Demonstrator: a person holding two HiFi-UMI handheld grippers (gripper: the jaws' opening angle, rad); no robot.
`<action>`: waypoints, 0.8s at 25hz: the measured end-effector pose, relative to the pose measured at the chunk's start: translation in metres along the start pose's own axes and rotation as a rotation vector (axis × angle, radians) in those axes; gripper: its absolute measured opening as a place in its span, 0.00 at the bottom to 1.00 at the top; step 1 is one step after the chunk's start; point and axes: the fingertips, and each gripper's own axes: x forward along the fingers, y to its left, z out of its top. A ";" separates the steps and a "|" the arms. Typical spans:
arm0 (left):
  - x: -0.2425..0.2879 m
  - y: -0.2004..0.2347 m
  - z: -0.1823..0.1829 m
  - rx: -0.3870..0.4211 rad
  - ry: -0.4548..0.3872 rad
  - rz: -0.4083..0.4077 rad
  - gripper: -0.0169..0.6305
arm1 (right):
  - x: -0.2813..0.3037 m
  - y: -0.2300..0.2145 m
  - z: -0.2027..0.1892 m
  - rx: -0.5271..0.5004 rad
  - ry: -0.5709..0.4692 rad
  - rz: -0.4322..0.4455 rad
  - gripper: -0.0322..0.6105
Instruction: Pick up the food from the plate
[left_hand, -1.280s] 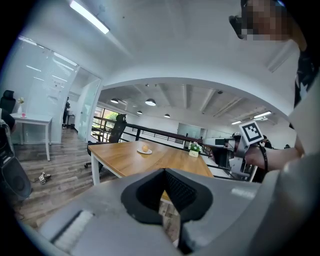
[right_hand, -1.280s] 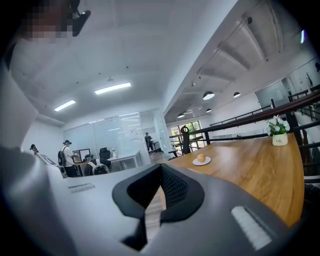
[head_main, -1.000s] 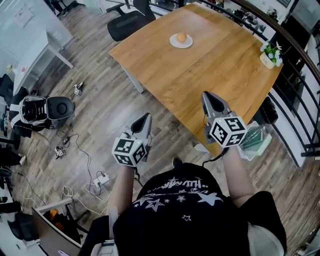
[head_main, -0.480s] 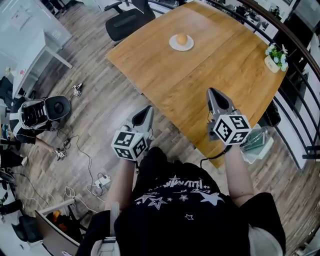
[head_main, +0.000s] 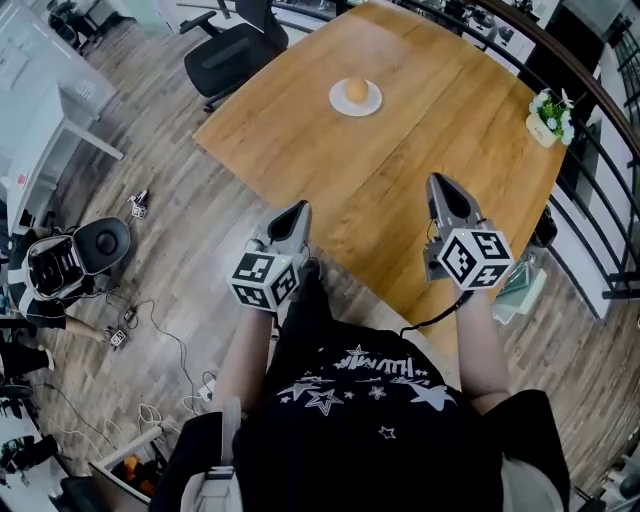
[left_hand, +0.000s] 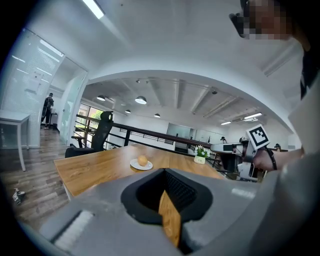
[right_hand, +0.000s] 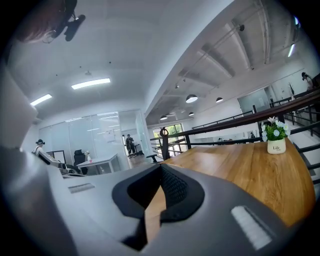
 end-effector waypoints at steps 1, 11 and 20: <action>0.006 0.009 0.006 0.005 -0.001 -0.013 0.03 | 0.008 0.001 0.004 -0.001 -0.003 -0.013 0.05; 0.081 0.087 0.047 0.019 0.030 -0.137 0.03 | 0.095 -0.008 0.022 -0.032 -0.001 -0.158 0.05; 0.128 0.139 0.066 0.019 0.062 -0.206 0.03 | 0.172 -0.011 0.016 -0.107 0.061 -0.239 0.05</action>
